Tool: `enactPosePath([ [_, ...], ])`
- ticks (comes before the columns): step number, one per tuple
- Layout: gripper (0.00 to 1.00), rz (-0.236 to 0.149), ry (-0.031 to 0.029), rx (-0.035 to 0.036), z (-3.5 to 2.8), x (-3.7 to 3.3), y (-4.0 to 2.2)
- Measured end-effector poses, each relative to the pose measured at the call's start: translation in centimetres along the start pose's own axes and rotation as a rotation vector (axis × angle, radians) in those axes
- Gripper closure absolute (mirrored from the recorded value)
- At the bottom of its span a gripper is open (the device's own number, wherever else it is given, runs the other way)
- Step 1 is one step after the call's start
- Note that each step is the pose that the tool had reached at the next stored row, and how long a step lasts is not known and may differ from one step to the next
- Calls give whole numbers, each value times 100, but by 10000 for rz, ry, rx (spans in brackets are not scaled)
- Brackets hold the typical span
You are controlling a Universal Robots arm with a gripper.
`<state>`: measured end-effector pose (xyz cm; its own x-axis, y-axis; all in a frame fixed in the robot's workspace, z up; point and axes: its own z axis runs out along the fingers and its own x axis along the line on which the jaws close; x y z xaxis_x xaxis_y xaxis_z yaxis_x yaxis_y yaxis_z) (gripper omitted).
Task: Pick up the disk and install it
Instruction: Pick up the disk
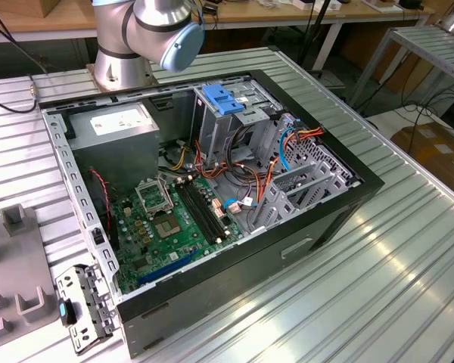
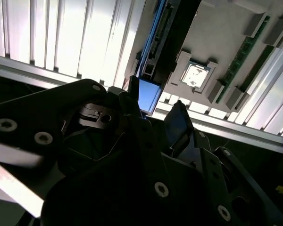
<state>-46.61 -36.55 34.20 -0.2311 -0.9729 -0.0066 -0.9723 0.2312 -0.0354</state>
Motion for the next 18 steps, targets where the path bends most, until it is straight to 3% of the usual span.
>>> enactPosePath([
  [15,50,-13,0,-1,9,0,0],
  [18,50,-308,8,4,56,0,1],
])
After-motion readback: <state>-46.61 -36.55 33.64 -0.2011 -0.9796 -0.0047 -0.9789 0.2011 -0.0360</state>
